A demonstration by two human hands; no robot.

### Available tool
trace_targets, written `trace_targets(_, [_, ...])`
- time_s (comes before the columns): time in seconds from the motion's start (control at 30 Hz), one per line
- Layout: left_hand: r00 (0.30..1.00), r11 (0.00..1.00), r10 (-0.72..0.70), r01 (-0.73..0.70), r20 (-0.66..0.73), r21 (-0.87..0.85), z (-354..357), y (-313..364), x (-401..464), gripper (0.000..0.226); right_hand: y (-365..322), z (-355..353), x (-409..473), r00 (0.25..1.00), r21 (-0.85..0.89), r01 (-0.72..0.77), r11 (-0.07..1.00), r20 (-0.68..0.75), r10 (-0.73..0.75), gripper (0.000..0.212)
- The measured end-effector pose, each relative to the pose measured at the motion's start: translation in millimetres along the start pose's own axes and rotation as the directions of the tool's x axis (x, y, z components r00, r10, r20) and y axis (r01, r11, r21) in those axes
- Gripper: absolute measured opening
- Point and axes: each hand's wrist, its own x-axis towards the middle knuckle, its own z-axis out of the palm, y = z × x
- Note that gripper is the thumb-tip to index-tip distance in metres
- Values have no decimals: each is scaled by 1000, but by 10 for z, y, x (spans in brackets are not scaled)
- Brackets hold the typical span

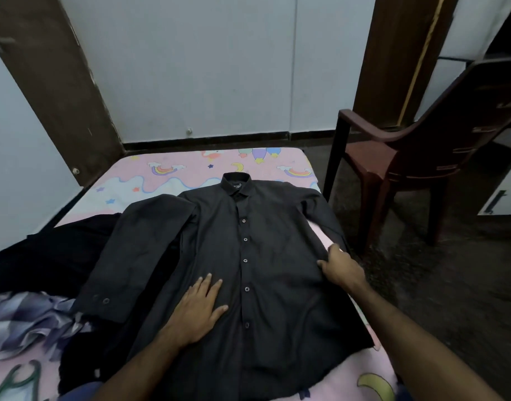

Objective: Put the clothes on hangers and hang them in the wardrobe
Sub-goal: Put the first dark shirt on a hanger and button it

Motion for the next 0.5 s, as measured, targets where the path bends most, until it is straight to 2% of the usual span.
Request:
trace_targets(0.07, [999,1000,14,-15,46,27,-84,56,-135,130,163,-96,-164,995,83,-90,992,-24,93,40])
trace_targets(0.13, [994,999,37,-40,101,37,-179,117,-278,138,327,-141,-324,995,100,-99,990,17,98,40])
trace_targets(0.2, [982,997,69,-73,175,18,-270,194,-451,135,470,-112,-452,994,138,-76,987,85,65,55])
trace_targets(0.27, [973,986,115,-136,199,92,-335,259,-655,126,531,-138,-627,988,249,-63,966,150,26,73])
trace_targets(0.3, [969,968,150,-184,195,170,-347,288,-770,117,537,-173,-718,981,294,-64,954,196,6,72])
trace_targets(0.37, [954,907,222,-278,203,316,-317,337,-985,101,537,-243,-877,944,312,-50,949,324,-57,47])
trace_targets(0.43, [940,870,211,-306,267,387,-249,358,-1121,95,557,-227,-971,940,294,-35,955,335,-69,35])
trace_targets(0.5, [943,859,192,-296,273,418,-226,415,-1209,86,588,-186,-1052,954,370,-86,925,298,-31,31])
